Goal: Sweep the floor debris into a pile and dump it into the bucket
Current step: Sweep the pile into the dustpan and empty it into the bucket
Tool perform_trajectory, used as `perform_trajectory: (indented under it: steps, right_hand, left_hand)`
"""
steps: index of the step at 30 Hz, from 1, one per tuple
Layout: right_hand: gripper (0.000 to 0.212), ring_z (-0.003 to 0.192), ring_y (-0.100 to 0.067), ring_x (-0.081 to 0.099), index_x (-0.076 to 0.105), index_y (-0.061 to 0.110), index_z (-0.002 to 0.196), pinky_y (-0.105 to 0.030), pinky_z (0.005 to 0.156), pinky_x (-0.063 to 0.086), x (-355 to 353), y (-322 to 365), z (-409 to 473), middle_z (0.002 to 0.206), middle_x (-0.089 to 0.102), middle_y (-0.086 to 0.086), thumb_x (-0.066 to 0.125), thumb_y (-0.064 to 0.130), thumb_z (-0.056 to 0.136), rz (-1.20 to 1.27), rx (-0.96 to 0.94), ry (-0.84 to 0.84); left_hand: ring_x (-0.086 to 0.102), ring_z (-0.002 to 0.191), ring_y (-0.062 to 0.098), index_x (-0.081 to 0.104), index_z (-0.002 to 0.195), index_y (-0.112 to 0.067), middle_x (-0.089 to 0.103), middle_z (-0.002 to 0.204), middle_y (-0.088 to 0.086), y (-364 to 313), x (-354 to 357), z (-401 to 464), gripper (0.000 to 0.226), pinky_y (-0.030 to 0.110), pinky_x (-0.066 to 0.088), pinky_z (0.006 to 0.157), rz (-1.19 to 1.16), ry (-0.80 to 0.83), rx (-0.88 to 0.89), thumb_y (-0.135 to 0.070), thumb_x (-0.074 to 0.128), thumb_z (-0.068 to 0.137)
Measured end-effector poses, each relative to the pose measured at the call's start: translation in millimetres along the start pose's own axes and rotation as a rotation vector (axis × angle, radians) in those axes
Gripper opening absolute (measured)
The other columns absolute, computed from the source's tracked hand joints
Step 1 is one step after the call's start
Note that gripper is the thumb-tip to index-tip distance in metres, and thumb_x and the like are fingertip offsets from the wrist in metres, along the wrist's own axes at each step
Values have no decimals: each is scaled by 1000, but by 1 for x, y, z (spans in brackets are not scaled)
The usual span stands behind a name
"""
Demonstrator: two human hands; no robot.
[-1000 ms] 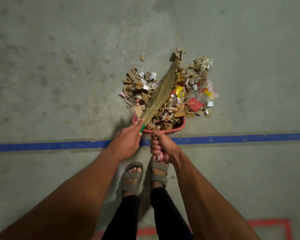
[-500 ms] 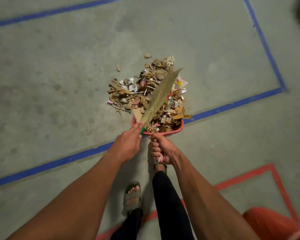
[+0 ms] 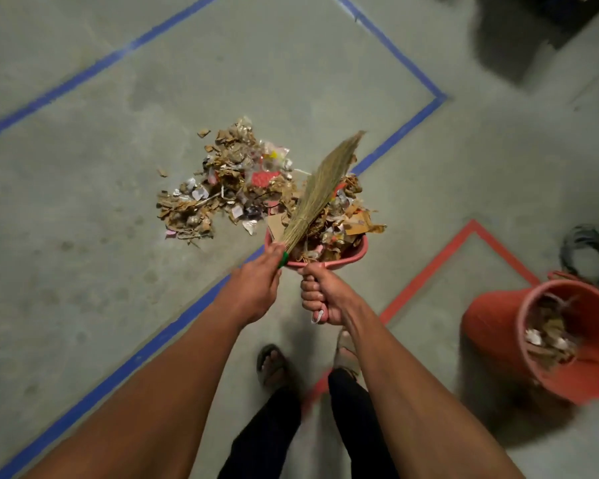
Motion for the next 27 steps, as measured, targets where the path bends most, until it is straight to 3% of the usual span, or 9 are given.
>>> perform_trajectory:
  steps: [9, 20, 27]
  right_hand:
    - [46, 30, -5, 19, 37, 22, 58, -18, 30, 16, -126, 7, -123, 44, 25, 8, 48, 16, 103, 214, -174, -66]
    - [49, 30, -5, 21, 41, 22, 57, -20, 30, 20, -335, -17, -285, 43, 26, 8, 47, 17, 105, 443, -317, -130]
    - [44, 30, -4, 21, 40, 23, 59, -20, 30, 18, -457, -49, -333, 42, 26, 9, 53, 16, 100, 610, -326, -169]
  left_hand:
    - [56, 133, 33, 25, 164, -28, 28, 169, -5, -160, 46, 9, 61, 45, 50, 103, 87, 99, 270, -26, 48, 107]
    - [51, 138, 33, 19, 165, -30, 21, 171, -7, -392, 176, 0, 62, 43, 47, 103, 228, 264, 512, -25, 42, 108]
    - [49, 139, 34, 16, 166, -26, 18, 172, -2, -496, 271, -6, 60, 43, 45, 108, 275, 377, 593, -25, 38, 110]
Point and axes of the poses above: each hand's wrist, its own z-axis towards the middle knuckle, its own x-axis out of the palm, y = z × x, the point moved 3 cm from there along z, towards the middle knuckle
